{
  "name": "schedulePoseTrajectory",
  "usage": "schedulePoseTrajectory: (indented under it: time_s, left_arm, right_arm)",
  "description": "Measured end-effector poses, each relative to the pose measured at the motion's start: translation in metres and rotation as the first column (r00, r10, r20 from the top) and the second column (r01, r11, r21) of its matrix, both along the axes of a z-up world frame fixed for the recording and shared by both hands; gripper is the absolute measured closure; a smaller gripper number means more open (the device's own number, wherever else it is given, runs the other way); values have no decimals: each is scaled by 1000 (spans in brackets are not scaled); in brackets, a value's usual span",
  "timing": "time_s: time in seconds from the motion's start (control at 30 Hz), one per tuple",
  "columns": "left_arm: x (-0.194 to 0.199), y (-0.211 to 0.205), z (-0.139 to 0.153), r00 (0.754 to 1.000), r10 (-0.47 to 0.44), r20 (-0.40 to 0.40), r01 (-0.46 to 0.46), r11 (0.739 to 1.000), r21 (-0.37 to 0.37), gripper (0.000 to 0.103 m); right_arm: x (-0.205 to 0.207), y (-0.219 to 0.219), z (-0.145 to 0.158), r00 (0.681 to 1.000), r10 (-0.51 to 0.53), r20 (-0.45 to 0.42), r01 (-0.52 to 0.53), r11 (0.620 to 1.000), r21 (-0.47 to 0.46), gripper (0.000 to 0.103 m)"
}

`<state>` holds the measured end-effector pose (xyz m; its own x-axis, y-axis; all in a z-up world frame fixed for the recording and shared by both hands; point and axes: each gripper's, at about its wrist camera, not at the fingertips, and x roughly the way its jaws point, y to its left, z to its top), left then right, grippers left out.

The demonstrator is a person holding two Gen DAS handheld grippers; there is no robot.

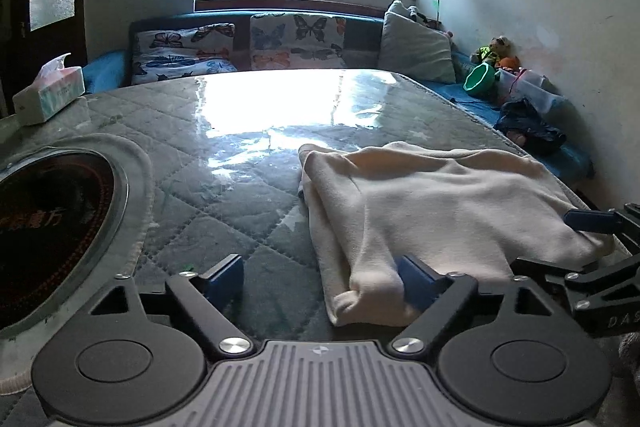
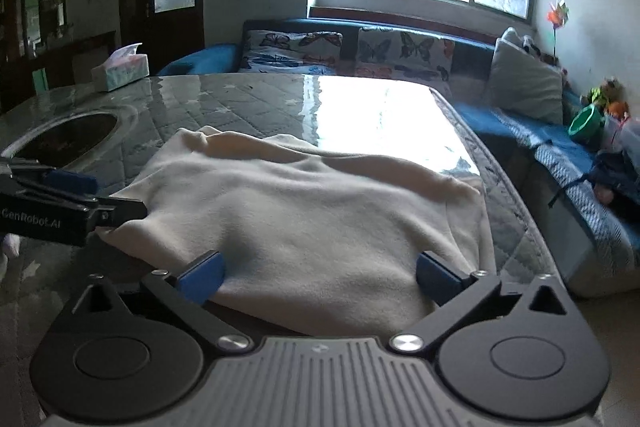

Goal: Fold clothes

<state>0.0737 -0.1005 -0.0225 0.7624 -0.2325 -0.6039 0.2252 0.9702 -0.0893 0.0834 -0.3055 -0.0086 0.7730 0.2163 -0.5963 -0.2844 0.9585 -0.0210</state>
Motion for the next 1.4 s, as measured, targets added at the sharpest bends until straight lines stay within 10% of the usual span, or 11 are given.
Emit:
schedulePoseTrajectory:
  time_s: [0.3,1.4]
  left_arm:
    - [2,8,-2,1000,-11,-2,11,1000,-24,0]
    - [-39,-1,22,997,-28,-70,31,999,33,0]
  right_arm:
    - [3,-5,-2,1000,-2,-19,3,1000,16,0]
    - [-55,20,26,997,-57,55,59,998,-33,0]
